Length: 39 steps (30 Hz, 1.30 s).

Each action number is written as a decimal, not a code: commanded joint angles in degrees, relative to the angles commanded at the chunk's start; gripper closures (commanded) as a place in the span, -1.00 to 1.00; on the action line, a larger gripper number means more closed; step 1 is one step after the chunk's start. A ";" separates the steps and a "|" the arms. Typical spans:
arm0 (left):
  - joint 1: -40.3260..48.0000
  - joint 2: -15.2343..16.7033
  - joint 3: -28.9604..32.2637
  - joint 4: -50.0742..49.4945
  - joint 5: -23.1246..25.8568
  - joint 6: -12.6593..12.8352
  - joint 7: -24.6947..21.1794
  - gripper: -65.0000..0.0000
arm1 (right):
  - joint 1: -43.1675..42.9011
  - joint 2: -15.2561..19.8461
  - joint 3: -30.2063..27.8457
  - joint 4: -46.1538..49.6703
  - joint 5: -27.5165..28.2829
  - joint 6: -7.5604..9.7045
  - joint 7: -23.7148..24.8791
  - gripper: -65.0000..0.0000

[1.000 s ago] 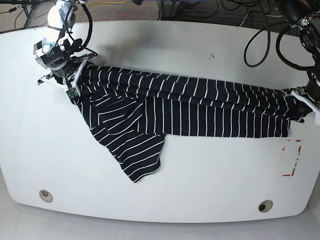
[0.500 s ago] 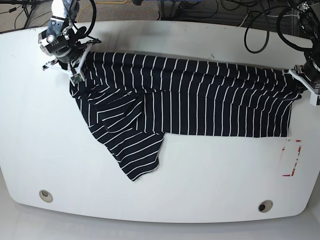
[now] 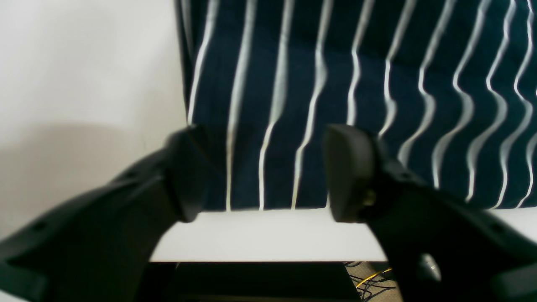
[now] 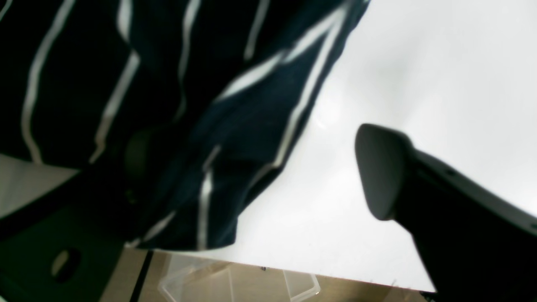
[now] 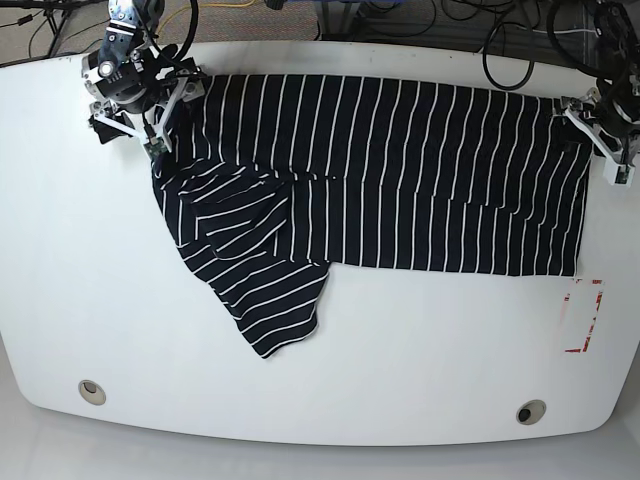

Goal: Layout the t-shirt on the table in an organized manner, then fold the t-shirt properly
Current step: 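Lower the shirt and pull both grippers apart to stretch it, then regrasp the shirt edges with both grippers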

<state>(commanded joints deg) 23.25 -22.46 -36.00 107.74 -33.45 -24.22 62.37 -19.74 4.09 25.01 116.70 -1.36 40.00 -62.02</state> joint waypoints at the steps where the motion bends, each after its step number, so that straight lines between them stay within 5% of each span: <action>1: -0.18 0.00 -0.09 0.00 0.00 0.00 0.79 -0.27 | 0.35 0.00 0.00 0.00 0.00 0.00 0.00 -0.93; 14: -10.29 0.00 -7.12 3.16 -5.45 0.00 6.77 -0.27 | 13.36 0.00 5.63 -0.35 -0.35 0.00 -2.81 -0.93; 23: -23.47 0.26 -3.08 0.79 0.62 0.35 6.77 -0.27 | 23.21 -0.09 5.54 -4.75 -0.44 0.00 -4.66 -0.93; 28: -31.56 0.35 0.79 -6.51 7.12 0.26 6.68 -0.27 | 28.84 -1.49 5.54 -12.75 -0.35 0.00 -1.23 -0.93; 33: -36.13 0.44 1.76 -12.57 8.53 0.26 6.33 -0.27 | 31.38 -1.23 5.19 -20.13 -0.35 0.00 2.64 -0.93; 39: -38.07 0.35 3.43 -19.69 9.14 0.26 -1.05 -0.27 | 34.02 -0.26 5.19 -29.27 -0.44 0.00 7.65 -0.93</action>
<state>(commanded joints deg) -14.81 -22.11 -32.57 88.04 -24.31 -23.96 61.32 14.29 3.82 30.20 87.43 -1.80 40.00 -54.37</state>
